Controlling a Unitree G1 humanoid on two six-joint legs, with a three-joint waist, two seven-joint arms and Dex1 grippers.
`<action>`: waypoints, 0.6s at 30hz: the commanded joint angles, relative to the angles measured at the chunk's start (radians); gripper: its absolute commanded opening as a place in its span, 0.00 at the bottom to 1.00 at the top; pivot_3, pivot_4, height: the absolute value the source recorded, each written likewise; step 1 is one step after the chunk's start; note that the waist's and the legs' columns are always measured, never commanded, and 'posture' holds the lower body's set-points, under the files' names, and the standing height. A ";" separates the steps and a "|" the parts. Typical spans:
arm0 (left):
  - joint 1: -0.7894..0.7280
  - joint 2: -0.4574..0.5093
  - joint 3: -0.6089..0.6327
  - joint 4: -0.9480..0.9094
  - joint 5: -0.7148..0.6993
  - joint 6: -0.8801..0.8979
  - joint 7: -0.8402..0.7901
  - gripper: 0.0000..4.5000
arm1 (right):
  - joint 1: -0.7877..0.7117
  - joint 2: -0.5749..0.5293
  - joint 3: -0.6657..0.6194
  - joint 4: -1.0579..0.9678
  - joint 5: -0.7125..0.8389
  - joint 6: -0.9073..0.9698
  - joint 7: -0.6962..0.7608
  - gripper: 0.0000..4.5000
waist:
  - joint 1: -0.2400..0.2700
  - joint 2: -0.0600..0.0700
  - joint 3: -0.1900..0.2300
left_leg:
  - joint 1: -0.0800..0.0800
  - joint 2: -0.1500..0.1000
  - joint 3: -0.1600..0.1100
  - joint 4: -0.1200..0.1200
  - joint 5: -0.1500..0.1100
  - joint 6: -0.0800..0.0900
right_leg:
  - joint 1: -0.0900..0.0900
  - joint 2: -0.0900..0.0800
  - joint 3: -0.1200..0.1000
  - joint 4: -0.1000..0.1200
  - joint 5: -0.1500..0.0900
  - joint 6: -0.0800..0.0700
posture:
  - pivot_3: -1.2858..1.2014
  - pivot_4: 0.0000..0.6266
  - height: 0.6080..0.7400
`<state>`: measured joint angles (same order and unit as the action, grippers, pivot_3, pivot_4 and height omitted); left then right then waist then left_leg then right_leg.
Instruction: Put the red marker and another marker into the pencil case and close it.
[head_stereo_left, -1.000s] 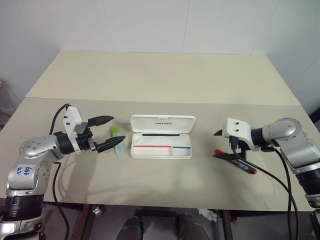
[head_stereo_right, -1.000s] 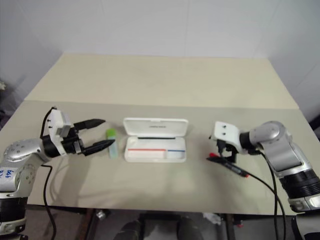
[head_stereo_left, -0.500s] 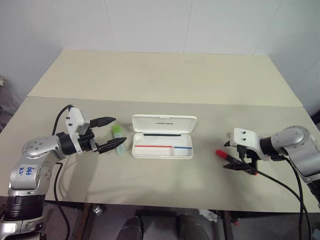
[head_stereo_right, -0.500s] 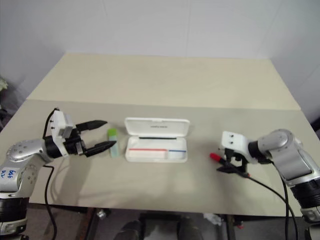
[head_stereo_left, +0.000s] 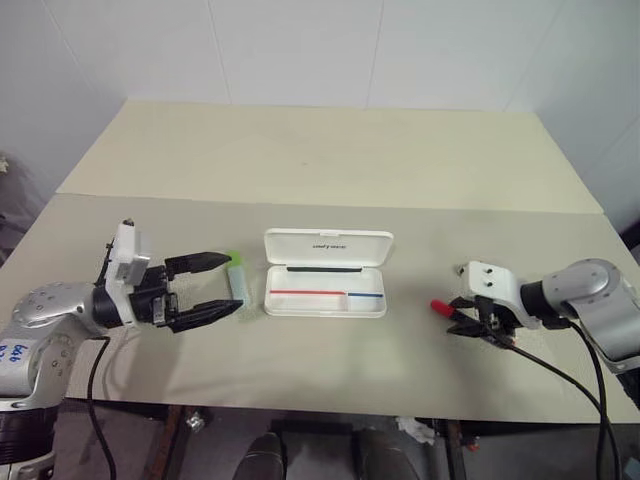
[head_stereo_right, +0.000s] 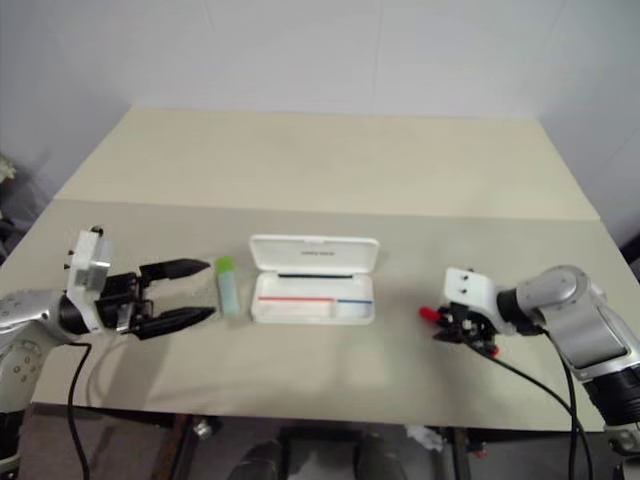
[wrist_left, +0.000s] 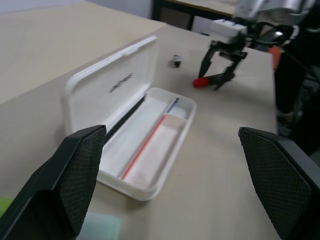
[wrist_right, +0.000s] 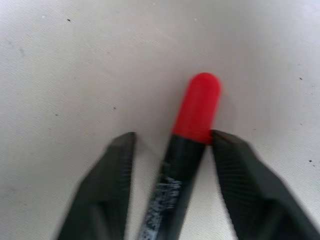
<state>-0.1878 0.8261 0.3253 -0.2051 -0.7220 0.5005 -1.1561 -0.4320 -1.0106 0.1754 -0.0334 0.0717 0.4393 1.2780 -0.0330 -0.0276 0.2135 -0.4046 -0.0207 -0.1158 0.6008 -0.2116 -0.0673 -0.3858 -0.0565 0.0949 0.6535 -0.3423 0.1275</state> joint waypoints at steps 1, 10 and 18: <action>0.006 0.025 0.049 -0.015 -0.013 -0.037 -0.033 1.00 | -0.024 0.020 0.006 0.001 -0.014 0.010 -0.027 0.26 | -0.003 0.000 0.000 | 0.001 0.000 0.000 0.001 0.000 0.000 | 0.001 0.000 0.000 -0.001 0.000 0.000 | 0.52 0.24 1.00; -0.012 -0.027 0.078 0.009 0.001 -0.172 -0.029 1.00 | -0.052 0.087 0.018 -0.038 -0.007 0.029 -0.052 0.13 | -0.015 -0.001 0.000 | 0.002 0.003 0.001 0.003 0.002 0.003 | 0.009 0.001 0.000 -0.010 -0.001 -0.012 | 0.52 0.24 1.00; 0.016 -0.010 0.117 0.059 -0.036 -0.183 -0.097 1.00 | -0.168 0.170 -0.009 -0.098 0.035 0.075 -0.085 0.13 | -0.020 0.002 0.001 | 0.002 0.005 0.002 -0.001 0.002 0.003 | 0.005 0.002 0.000 -0.010 0.006 0.001 | 0.52 0.24 1.00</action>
<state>-0.1779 0.8017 0.3994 -0.1515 -0.7314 0.3310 -1.2365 -0.5765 -0.8378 0.1913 -0.0864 0.0863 0.5102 1.1957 -0.0528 -0.0261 0.2144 -0.4032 -0.0161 -0.1140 0.5992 -0.2100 -0.0648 -0.3810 -0.0543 0.0947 0.6437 -0.3360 0.1285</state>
